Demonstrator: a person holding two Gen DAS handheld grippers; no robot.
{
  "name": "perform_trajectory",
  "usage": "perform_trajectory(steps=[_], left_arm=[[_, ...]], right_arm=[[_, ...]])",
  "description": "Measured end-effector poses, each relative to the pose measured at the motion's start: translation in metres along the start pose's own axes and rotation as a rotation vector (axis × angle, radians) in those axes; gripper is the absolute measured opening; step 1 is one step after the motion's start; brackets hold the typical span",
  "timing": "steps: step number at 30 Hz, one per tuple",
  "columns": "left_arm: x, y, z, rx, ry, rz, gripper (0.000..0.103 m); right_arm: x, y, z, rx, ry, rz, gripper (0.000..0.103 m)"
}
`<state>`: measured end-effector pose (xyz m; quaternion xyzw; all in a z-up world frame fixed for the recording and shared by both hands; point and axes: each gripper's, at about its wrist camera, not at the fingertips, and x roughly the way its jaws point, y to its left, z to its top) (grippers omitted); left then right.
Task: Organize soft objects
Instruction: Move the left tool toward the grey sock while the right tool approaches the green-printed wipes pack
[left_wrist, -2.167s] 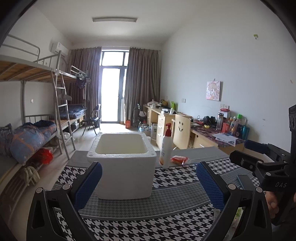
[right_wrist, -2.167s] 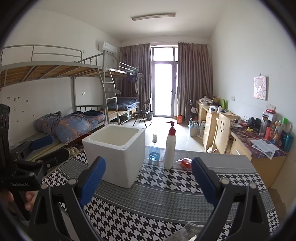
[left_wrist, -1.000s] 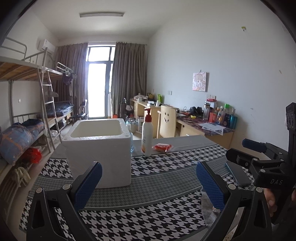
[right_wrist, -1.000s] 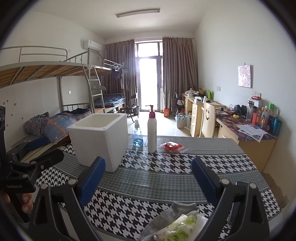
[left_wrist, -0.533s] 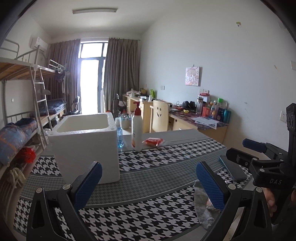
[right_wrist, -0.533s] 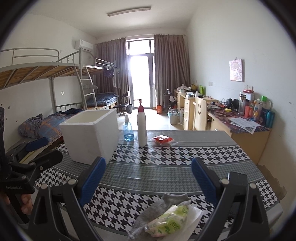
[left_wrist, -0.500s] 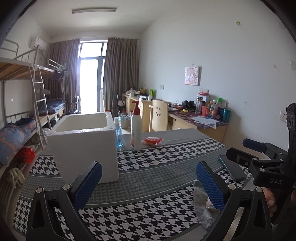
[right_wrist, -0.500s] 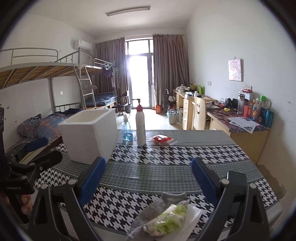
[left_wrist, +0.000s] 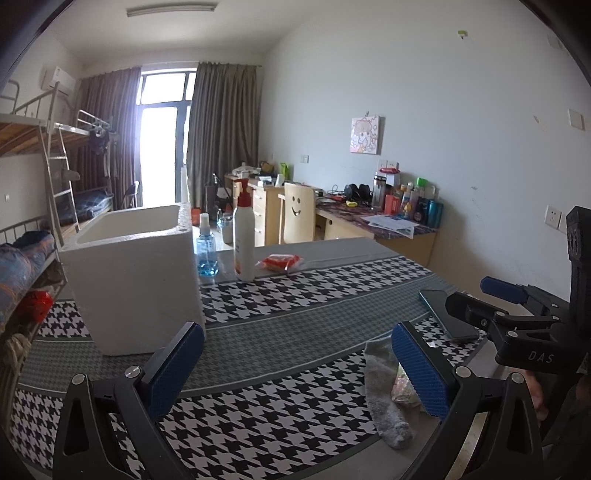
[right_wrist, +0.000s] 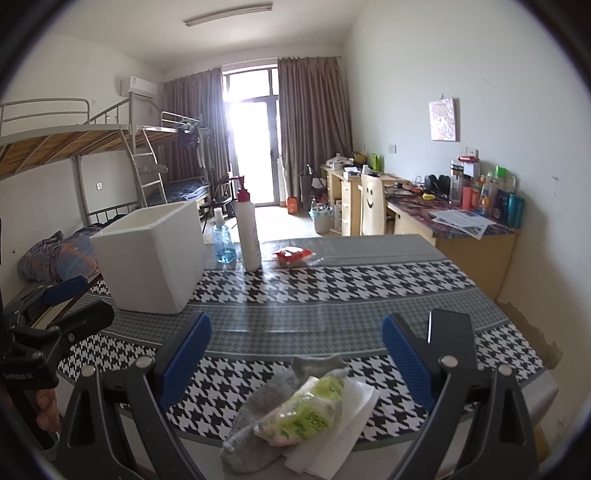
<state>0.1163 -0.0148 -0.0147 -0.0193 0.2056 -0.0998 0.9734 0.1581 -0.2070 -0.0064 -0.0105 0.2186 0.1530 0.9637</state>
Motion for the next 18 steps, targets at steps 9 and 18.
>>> perform_trajectory(steps=[9,18], left_arm=[[0.005,-0.011,-0.007,0.019,0.038,-0.037,0.102],[0.012,-0.016,-0.013,0.019,0.062,-0.050,0.102]], right_arm=[[-0.005,-0.007,-0.009,0.016,0.017,-0.022,0.096],[-0.005,-0.010,-0.020,0.021,0.044,-0.040,0.096]])
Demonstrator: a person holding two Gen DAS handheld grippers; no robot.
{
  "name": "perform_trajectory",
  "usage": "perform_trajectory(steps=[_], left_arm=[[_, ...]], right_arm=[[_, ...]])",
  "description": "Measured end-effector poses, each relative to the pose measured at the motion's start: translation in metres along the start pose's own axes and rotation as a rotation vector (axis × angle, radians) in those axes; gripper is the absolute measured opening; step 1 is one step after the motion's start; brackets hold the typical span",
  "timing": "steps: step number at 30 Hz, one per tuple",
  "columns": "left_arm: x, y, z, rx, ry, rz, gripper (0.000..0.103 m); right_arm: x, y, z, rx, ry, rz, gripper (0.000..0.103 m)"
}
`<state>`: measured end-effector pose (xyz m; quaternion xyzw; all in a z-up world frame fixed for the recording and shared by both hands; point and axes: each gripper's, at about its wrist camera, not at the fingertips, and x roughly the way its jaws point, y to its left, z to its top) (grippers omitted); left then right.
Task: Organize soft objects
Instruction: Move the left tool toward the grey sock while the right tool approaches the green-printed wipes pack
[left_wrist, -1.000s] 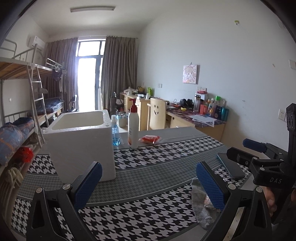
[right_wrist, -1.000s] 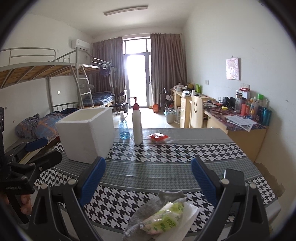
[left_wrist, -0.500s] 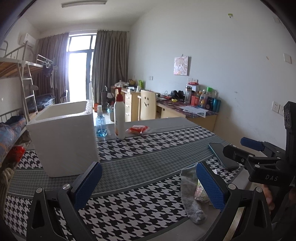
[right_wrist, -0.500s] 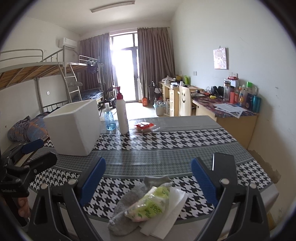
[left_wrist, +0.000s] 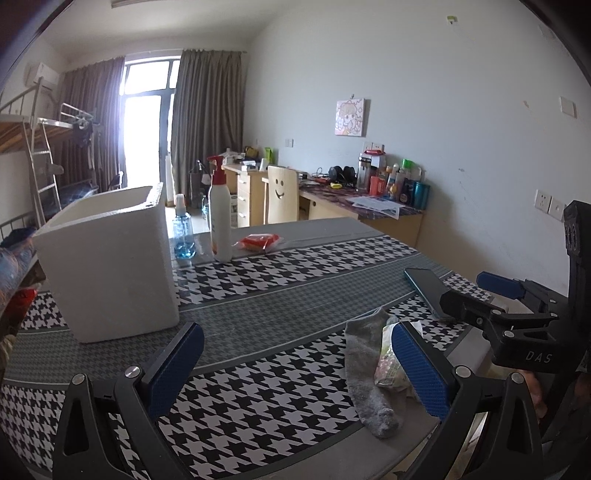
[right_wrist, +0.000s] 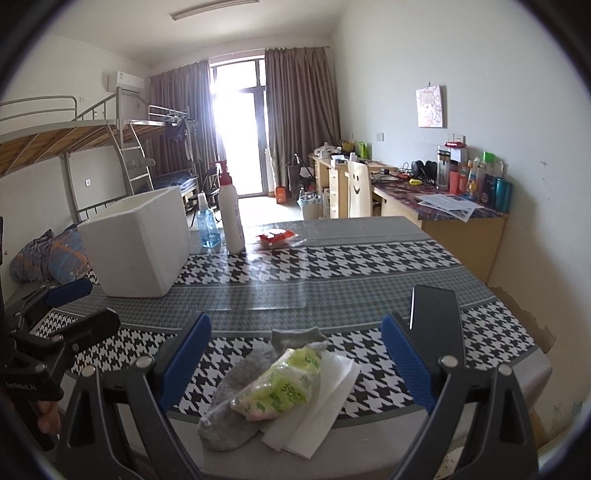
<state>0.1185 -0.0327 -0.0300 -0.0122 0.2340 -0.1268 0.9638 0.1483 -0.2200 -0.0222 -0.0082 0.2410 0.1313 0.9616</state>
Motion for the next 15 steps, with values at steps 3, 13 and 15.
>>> perform_trajectory(steps=[3,13,15], left_arm=[[0.003,-0.001,-0.001,-0.001,0.010,-0.005,0.102],[0.017,-0.004,-0.006,0.002,0.039,-0.025,0.102],[0.020,-0.004,-0.007,0.001,0.048,-0.028,0.102]], right_arm=[[0.002,-0.001,-0.003,0.003,0.014,-0.004,0.096],[0.008,-0.001,-0.013,0.001,0.053,-0.009,0.096],[0.011,-0.001,-0.015,0.002,0.063,-0.007,0.096]])
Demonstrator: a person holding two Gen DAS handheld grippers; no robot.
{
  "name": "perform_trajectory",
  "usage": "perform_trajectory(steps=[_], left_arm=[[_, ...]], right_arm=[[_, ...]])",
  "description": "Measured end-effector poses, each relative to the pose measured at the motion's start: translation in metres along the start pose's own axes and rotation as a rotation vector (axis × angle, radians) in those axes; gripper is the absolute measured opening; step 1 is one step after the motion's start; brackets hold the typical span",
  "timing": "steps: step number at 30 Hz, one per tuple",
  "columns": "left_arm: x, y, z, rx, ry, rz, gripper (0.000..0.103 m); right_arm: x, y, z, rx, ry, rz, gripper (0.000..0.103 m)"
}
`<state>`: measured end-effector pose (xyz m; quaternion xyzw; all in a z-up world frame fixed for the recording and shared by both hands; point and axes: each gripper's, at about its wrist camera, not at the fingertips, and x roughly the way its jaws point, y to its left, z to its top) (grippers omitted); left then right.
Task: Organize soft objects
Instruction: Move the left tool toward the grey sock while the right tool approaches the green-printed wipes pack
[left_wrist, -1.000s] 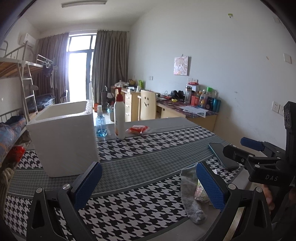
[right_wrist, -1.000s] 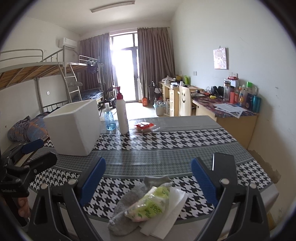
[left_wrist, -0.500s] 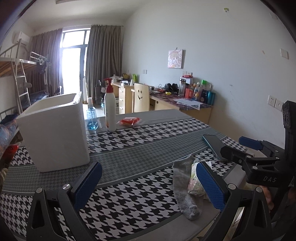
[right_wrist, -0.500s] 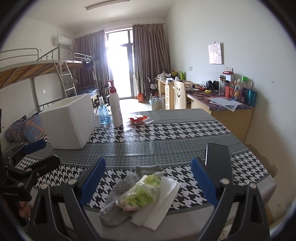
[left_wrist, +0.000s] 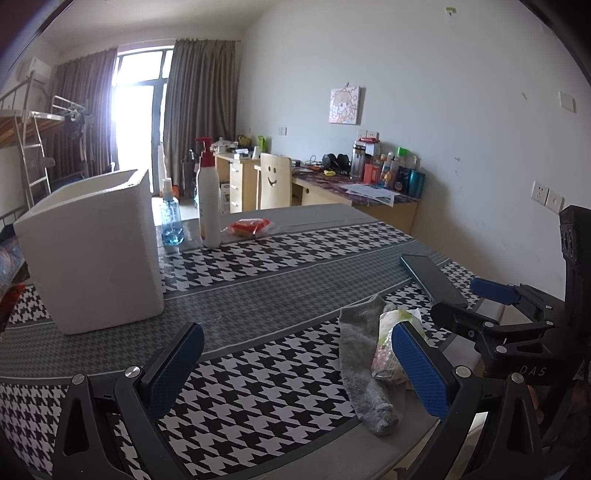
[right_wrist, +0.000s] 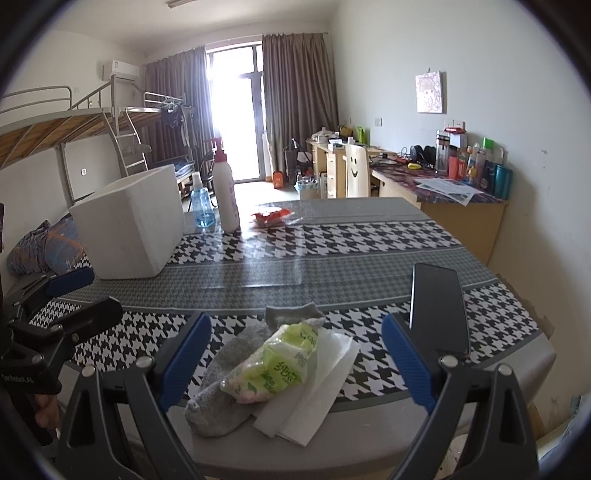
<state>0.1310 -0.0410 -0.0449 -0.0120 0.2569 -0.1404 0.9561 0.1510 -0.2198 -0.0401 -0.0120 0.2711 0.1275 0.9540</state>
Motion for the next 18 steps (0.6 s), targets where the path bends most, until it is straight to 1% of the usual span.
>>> perform_trajectory(steps=[7,18], left_arm=[[0.011,0.001,-0.005,-0.005,0.037,-0.001,0.102],[0.016,0.002,-0.008,0.004,0.044,0.011,0.102]], right_arm=[[0.011,0.001,-0.006,0.014,0.046,0.015,0.096],[0.027,0.005,-0.015,0.023,0.118,0.051,0.096]])
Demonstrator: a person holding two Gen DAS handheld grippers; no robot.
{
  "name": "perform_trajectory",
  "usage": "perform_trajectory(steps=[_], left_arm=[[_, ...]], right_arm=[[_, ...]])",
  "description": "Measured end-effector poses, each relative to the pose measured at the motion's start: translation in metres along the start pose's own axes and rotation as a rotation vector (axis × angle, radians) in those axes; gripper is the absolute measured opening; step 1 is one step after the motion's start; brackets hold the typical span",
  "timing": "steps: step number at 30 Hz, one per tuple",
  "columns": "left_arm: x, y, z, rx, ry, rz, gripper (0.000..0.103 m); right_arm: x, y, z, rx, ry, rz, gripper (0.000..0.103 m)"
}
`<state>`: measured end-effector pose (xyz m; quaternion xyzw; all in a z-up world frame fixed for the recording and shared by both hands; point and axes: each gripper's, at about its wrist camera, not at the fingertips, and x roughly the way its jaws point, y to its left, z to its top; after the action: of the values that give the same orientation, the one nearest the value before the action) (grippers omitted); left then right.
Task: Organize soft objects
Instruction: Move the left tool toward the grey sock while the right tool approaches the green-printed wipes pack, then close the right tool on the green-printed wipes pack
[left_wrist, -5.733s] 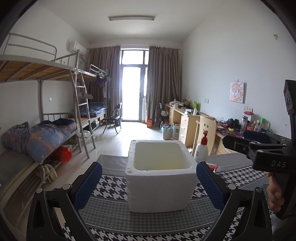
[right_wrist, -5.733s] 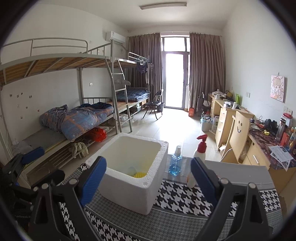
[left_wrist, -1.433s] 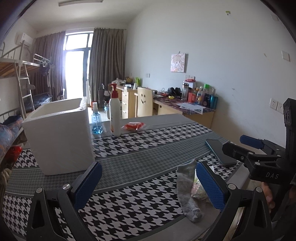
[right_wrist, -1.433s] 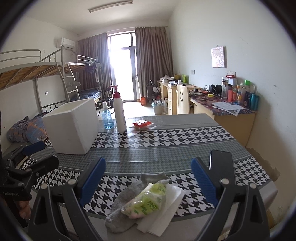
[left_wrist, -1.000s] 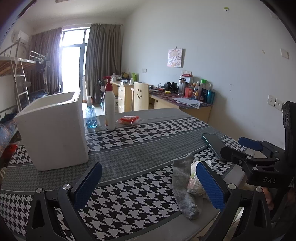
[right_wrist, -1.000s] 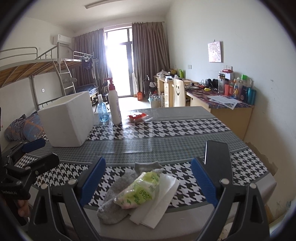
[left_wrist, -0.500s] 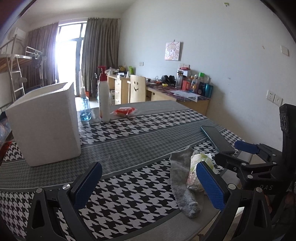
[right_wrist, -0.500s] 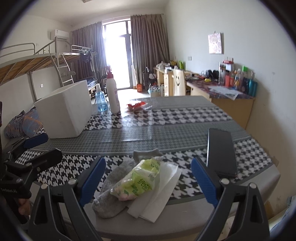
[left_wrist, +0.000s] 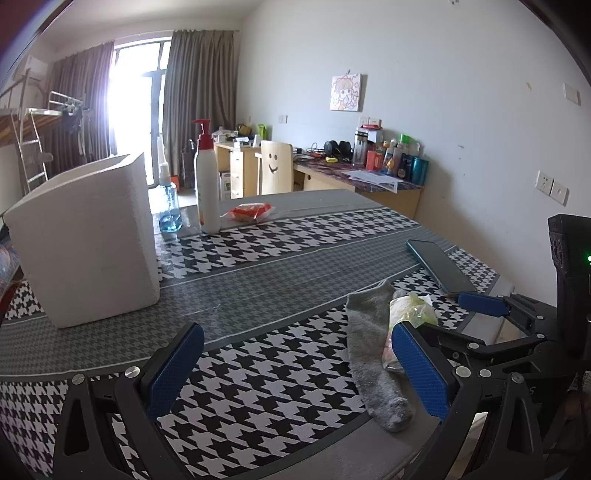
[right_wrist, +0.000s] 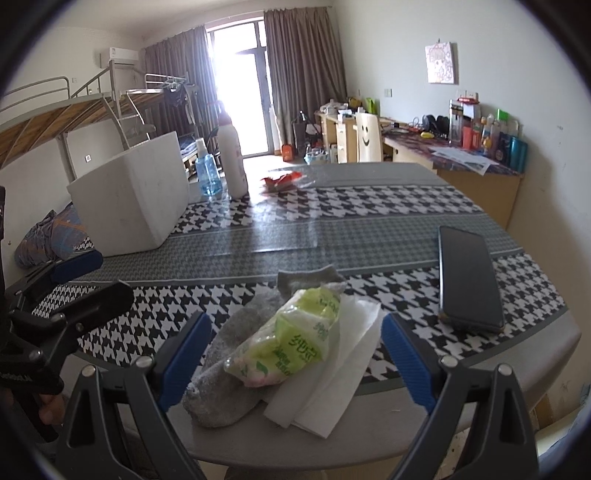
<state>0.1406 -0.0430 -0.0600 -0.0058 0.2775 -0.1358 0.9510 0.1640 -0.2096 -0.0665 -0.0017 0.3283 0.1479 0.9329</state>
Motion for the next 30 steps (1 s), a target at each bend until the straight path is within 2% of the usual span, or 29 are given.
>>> perform_trajectory(steps=[5,13,16,19,23,27,30], left_arm=[[0.002,0.005,-0.001,-0.018,0.013,0.004,0.102],[0.005,0.003,-0.001,-0.011,0.020,0.000,0.102],[0.005,0.003,-0.001,-0.011,0.021,-0.001,0.102],[0.005,0.003,-0.001,-0.012,0.022,0.000,0.102],[0.005,0.003,-0.003,-0.013,0.025,0.004,0.102],[0.004,0.001,-0.003,-0.006,0.025,-0.003,0.102],[0.004,-0.002,-0.003,0.000,0.025,-0.011,0.102]], right_arm=[[0.008,0.002,-0.002,0.013,0.034,0.024,0.095],[0.019,-0.001,-0.006,0.036,0.102,0.055,0.072],[0.021,-0.001,-0.009,0.040,0.117,0.054,0.071],[0.023,-0.002,-0.010,0.050,0.129,0.073,0.063],[0.022,-0.001,-0.009,0.057,0.135,0.078,0.057],[0.018,-0.001,-0.008,0.058,0.122,0.086,0.047],[0.011,-0.002,-0.005,0.064,0.101,0.097,0.046]])
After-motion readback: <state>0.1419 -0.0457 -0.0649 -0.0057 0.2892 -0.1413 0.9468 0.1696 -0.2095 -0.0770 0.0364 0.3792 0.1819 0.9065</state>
